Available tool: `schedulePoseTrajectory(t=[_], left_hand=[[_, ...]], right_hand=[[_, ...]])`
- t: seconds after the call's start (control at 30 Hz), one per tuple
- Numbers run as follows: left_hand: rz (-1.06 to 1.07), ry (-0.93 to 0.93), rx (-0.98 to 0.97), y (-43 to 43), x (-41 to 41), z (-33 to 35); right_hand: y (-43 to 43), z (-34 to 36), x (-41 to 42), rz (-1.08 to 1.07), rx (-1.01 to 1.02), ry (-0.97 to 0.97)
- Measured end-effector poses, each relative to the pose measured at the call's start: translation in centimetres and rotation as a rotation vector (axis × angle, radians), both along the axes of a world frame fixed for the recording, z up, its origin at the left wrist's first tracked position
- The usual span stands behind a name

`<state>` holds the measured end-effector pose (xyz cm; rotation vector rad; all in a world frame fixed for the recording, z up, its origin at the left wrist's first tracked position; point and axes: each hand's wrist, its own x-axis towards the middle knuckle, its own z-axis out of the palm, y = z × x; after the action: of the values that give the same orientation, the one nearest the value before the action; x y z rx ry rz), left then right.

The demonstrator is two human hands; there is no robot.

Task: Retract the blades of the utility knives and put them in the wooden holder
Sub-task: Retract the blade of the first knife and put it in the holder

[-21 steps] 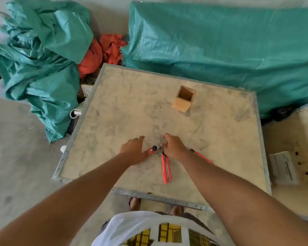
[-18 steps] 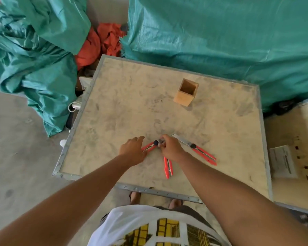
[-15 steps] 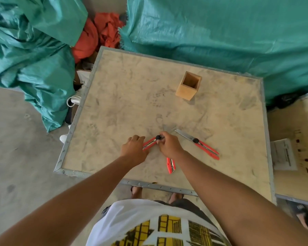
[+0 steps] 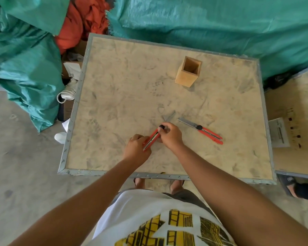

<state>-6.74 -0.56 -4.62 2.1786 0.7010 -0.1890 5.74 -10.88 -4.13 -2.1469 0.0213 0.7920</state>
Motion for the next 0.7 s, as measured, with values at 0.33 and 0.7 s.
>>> schedulePoseTrajectory(t=[0.33,0.7], left_hand=[[-0.018,-0.141,-0.391,0.8,-1.3,6.5],[0.092,-0.297,-0.533,-4.6,-0.1,10.9]], right_hand=[[-2.0,8.0,2.2,0.007,0.306,-0.021],[-7.9,13.9,5.4,0.17,0.493,0.009]])
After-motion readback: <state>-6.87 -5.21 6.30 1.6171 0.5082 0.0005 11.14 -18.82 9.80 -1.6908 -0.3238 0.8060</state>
